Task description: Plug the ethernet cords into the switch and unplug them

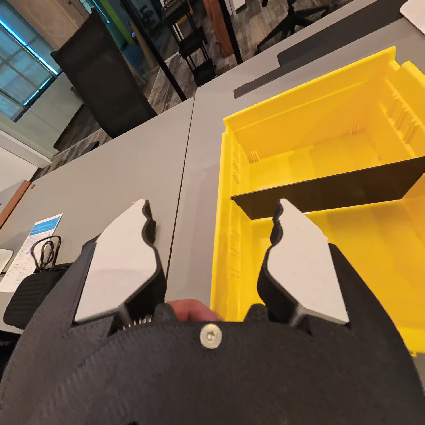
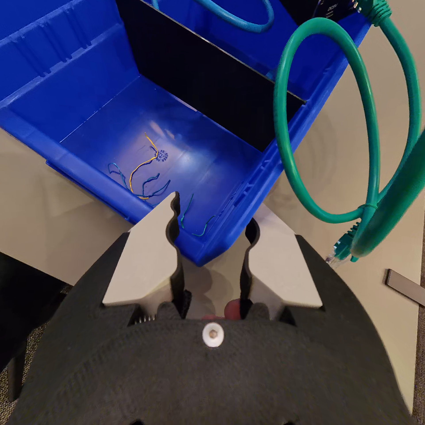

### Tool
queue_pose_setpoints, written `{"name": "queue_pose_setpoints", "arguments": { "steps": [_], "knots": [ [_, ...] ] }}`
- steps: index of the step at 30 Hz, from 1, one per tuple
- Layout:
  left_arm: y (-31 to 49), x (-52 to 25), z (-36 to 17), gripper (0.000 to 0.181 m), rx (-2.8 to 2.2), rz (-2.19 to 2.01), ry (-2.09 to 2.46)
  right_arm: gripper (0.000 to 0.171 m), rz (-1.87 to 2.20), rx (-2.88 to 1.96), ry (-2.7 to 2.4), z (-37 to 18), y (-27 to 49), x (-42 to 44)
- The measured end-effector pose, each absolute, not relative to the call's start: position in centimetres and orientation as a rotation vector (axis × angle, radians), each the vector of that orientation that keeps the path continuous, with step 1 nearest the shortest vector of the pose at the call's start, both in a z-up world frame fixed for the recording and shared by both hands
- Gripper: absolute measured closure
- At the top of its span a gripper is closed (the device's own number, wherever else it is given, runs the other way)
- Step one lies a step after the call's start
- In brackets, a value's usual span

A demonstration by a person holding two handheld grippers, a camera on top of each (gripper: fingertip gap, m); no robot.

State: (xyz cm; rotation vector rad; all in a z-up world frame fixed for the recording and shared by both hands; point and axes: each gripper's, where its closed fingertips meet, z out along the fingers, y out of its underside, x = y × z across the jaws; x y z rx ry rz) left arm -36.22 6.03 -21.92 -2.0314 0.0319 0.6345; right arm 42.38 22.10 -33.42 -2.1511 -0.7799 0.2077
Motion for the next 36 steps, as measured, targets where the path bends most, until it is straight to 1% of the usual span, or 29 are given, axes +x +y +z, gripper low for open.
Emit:
{"name": "queue_pose_setpoints", "arguments": {
  "steps": [7,13,20,27,32,36],
  "knots": [
    [5.2,-37.0,-20.9,0.075,-1.976,0.605,-0.026,0.117,0.204,-2.153,-0.768,-33.4,22.1,42.1],
    [4.6,-38.3,-20.3,0.061,-1.931,0.685,-0.039,0.117,0.2,-2.155,-0.763,-33.4,22.1,41.9],
    [3.9,-40.2,-21.5,0.059,-1.956,0.756,-0.073,0.117,0.212,-2.147,-0.75,-33.4,22.0,41.7],
    [3.7,-40.9,-23.2,0.056,-2.007,0.719,-0.102,0.117,0.222,-2.139,-0.741,-33.4,22.0,41.5],
    [3.9,-40.5,-22.6,0.057,-1.993,0.73,-0.083,0.117,0.223,-2.138,-0.739,-33.4,22.0,41.5],
    [3.8,-41.2,-23.6,0.054,-2.027,0.729,-0.1,0.117,0.226,-2.136,-0.737,-33.4,22.0,41.5]
  ]
}}
